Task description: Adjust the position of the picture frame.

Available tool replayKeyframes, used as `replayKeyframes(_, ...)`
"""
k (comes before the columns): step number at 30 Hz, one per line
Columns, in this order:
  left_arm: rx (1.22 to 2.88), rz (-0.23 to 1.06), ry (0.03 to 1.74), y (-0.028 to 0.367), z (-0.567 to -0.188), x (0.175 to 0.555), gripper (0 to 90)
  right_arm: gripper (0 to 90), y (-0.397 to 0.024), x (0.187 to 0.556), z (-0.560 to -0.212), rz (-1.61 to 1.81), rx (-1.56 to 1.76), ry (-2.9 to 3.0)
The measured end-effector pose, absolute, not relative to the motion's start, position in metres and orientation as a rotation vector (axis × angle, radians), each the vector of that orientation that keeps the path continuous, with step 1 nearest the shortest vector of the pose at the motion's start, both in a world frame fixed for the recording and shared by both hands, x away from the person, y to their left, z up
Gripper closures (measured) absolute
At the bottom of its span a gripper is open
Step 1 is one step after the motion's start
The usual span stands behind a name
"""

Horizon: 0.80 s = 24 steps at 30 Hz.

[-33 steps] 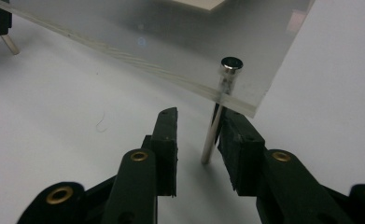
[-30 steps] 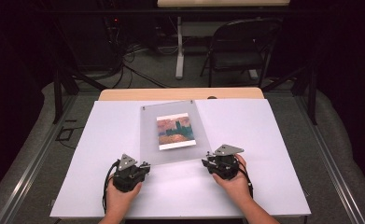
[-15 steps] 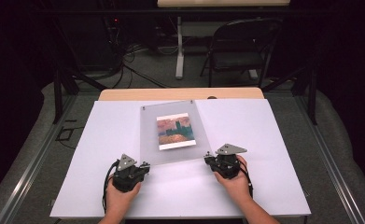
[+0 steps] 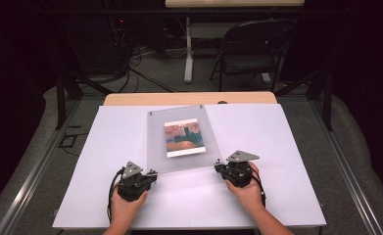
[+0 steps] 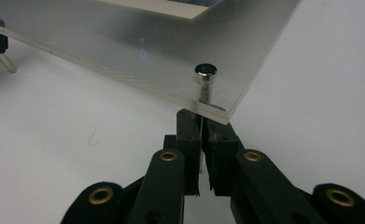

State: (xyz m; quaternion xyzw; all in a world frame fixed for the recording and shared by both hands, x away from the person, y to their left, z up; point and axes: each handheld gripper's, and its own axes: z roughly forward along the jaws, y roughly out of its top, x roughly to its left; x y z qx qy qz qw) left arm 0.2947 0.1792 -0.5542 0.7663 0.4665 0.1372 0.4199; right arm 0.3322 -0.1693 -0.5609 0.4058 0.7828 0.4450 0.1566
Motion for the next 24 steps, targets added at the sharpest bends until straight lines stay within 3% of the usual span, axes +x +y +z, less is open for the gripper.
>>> replayKeyframes(24,1.890,0.324,1.170,0.182,-0.551,0.306,85.4,85.4,-0.169,0.317,-0.551,1.259,1.143,2.253)
